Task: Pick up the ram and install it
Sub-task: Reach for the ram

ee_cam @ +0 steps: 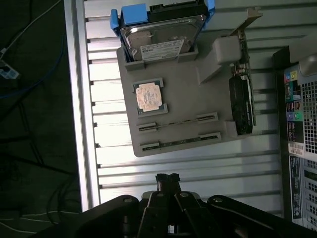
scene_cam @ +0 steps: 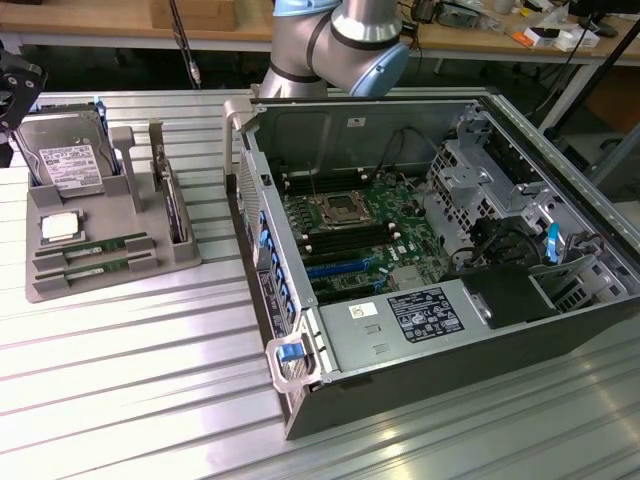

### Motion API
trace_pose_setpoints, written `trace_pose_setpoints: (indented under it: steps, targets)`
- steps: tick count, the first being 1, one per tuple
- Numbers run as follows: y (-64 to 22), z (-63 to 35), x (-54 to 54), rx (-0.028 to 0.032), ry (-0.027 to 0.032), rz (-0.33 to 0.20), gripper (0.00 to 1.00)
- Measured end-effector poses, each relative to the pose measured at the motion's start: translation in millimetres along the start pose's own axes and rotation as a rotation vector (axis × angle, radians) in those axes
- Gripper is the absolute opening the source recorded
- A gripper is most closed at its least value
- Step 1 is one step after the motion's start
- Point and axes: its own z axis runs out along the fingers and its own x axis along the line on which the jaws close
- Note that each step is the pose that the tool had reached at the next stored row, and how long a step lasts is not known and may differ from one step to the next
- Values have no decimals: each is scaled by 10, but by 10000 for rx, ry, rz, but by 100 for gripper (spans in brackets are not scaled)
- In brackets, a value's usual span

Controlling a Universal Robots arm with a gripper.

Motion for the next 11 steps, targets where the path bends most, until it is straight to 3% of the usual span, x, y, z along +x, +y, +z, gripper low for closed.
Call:
trace_pose_setpoints:
  steps: [11]
  targets:
    - [-11, -4, 145, -1, -1, 0, 10]
